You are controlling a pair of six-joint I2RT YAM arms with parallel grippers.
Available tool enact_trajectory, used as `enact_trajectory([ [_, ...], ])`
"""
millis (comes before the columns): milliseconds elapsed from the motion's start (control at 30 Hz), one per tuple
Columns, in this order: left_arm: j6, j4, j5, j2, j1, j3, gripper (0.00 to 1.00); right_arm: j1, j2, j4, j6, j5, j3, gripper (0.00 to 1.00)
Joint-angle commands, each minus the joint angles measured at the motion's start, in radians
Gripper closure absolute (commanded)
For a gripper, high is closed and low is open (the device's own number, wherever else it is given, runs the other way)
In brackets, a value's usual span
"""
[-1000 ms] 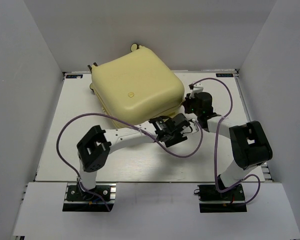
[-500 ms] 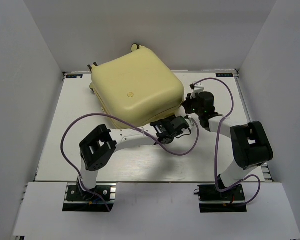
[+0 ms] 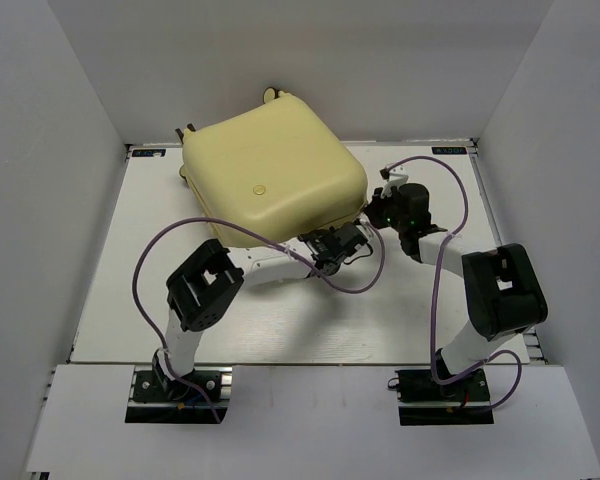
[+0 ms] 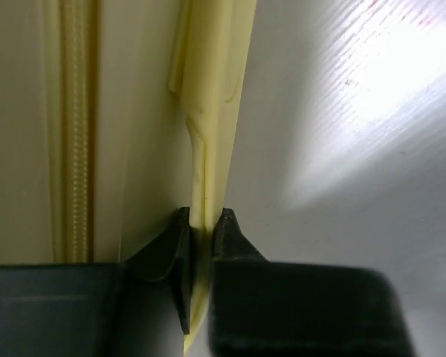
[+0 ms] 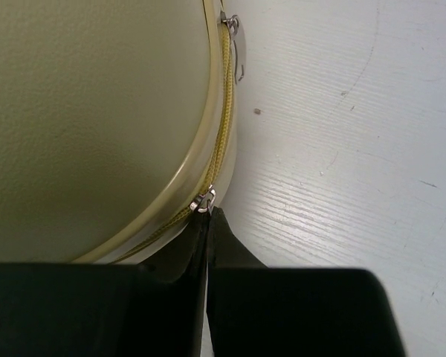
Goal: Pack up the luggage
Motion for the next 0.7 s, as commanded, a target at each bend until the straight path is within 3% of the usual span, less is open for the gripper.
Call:
enact_trajectory([
  [0, -0.123, -0.062, 0.013, -0.017, 0.058, -0.044, 0.94, 0.006, -0.010, -0.044, 0.031, -0.023, 0.031, 1.00],
  [33, -0.190, -0.062, 0.004, -0.052, 0.058, -0.064, 1.00, 0.001, -0.004, -0.043, 0.039, 0.014, 0.037, 1.00],
  [267, -0.288, -0.050, 0.018, -0.224, 0.077, -0.379, 1.00, -0.030, 0.081, 0.036, 0.084, 0.233, 0.101, 1.00],
  [467, -0.341, -0.101, 0.038, -0.288, 0.112, -0.429, 1.00, -0.045, 0.133, 0.080, 0.051, 0.374, 0.170, 1.00],
  [567, -0.348, -0.125, 0.029, -0.317, 0.115, -0.437, 1.00, -0.045, 0.151, 0.128, 0.012, 0.526, 0.161, 1.00],
  [667, -0.354, -0.159, 0.012, -0.346, 0.113, -0.443, 1.00, -0.050, 0.136, 0.204, 0.008, 0.542, 0.123, 1.00],
])
